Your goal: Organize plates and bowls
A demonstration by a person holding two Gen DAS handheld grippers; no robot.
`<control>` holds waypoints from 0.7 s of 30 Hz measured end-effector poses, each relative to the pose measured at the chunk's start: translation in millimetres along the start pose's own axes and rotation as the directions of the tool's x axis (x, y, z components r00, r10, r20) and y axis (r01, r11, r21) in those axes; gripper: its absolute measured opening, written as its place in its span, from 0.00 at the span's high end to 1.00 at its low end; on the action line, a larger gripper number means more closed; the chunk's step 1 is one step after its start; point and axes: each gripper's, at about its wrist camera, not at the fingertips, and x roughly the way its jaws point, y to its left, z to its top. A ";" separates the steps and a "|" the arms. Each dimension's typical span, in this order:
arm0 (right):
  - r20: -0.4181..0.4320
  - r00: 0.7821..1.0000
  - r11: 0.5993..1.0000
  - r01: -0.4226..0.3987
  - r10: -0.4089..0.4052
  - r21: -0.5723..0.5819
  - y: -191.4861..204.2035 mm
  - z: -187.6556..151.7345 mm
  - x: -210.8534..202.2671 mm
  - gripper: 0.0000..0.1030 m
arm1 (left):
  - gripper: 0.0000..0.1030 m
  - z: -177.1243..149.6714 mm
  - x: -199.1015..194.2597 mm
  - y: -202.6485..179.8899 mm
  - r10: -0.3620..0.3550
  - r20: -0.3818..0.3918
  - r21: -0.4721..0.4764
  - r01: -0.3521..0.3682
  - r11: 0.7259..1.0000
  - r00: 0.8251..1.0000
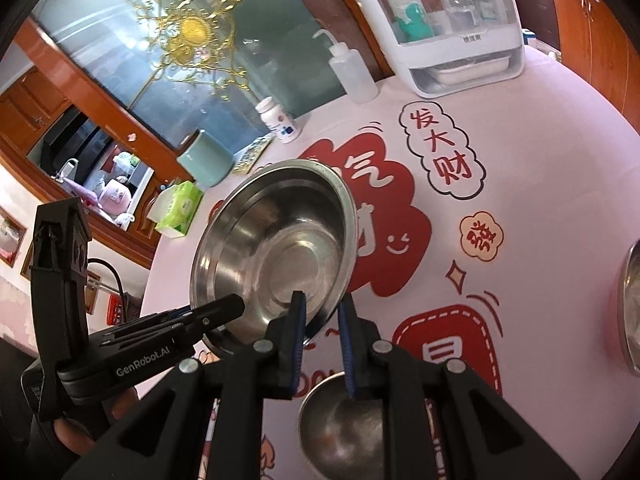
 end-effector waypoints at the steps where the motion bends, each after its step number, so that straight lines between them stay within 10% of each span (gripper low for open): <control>1: 0.002 1.000 1.000 -0.003 0.003 -0.005 2.3 -1.7 -2.3 0.85 | 0.77 -4.2 -5.8 1.1 0.001 0.006 -0.003 -0.001 1.000 1.000; 21: -0.035 0.994 0.980 -0.104 0.100 -0.170 41.7 -46.3 -60.5 0.84 | 0.76 -86.3 -90.8 0.1 0.083 0.100 -0.130 -0.070 0.989 0.992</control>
